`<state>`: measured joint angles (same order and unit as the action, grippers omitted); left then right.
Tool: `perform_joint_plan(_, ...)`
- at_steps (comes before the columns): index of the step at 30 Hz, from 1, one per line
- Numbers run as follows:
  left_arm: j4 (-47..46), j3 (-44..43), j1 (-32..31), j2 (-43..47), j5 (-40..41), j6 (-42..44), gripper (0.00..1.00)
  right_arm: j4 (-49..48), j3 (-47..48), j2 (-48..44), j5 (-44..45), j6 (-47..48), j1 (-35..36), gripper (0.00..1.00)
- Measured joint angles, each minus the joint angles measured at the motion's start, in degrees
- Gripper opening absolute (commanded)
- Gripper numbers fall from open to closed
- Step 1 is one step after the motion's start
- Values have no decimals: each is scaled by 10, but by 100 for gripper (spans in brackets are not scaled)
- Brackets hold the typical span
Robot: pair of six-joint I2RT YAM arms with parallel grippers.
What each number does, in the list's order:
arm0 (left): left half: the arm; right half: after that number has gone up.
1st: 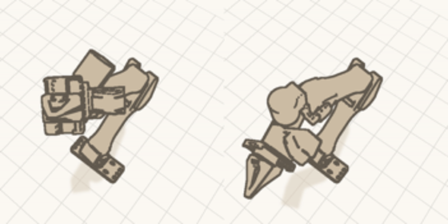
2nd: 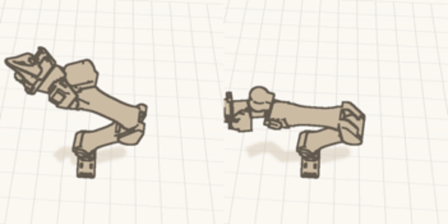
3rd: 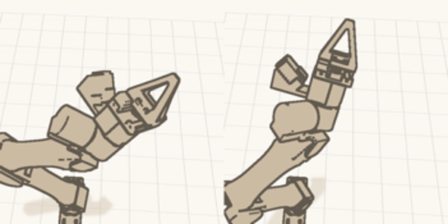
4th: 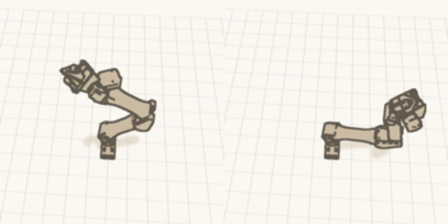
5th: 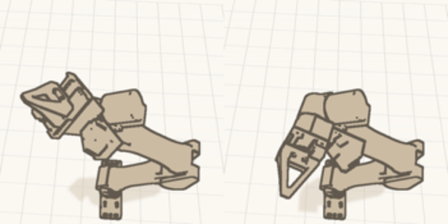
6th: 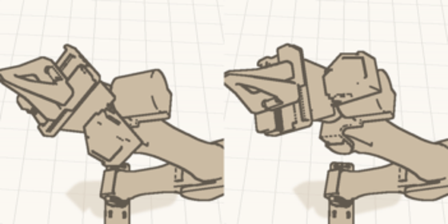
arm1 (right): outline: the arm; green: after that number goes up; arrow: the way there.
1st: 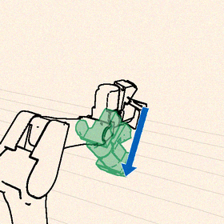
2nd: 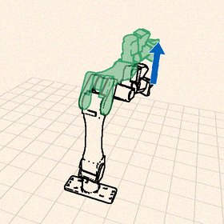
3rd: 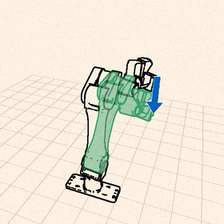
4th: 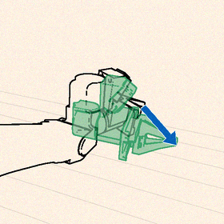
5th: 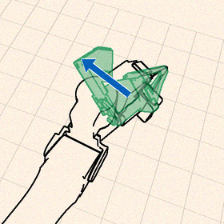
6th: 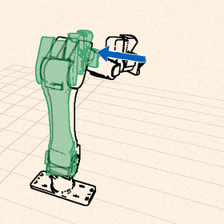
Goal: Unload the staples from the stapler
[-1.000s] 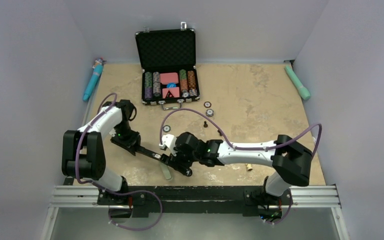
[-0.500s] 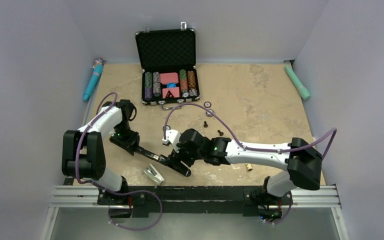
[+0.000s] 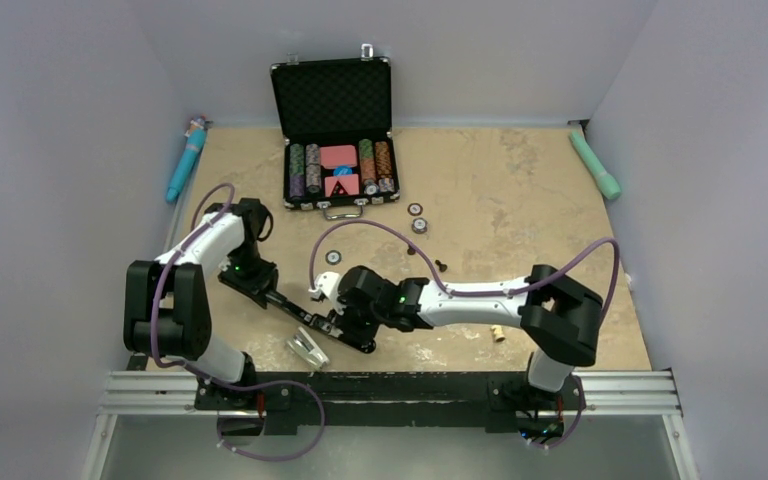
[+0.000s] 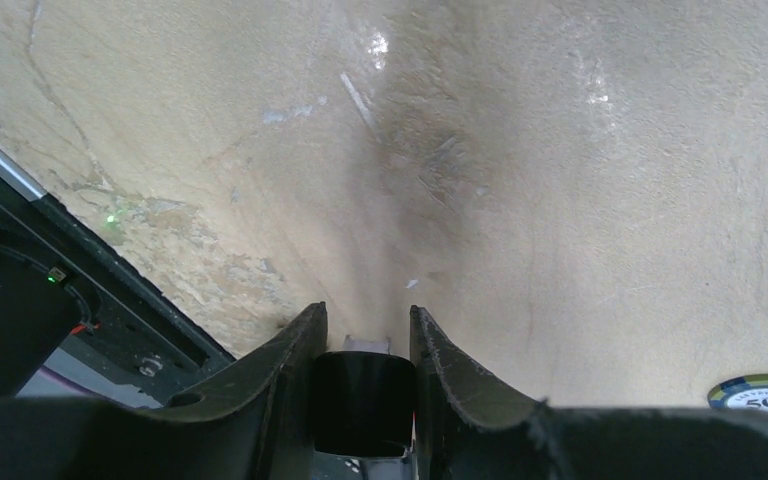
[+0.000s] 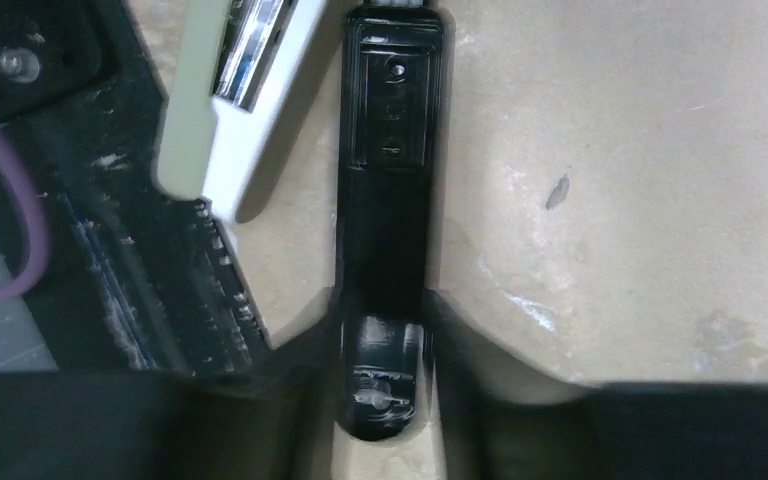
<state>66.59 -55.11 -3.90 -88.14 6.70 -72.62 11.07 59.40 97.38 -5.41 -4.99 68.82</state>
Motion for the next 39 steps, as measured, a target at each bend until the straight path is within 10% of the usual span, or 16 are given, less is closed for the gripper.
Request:
perform_joint_plan(4, 5, 0, 0, 0, 1, 4, 0, 4, 13, 15, -1, 5, 1, 28)
perform_joint_plan(13, 6, 0, 0, 0, 2, 5, 0, 58, 31, 14, 0, -5, -2, 83)
perform_joint_plan(19, 5, 0, 0, 0, 2, 8, 0, 80, 59, 5, 0, -21, -2, 86)
perform_joint_plan(30, 1, -1, 0, -10, 0, 13, 0, 95, 77, 68, 9, -53, 25, 74)
perform_joint_plan(36, -1, -1, 0, -11, -1, 14, 0, 110, 92, 93, 16, -61, 32, 9)
perform_joint_plan(39, -6, -1, 0, -11, -4, 14, 0, 116, 94, 93, 21, -64, 31, 0)
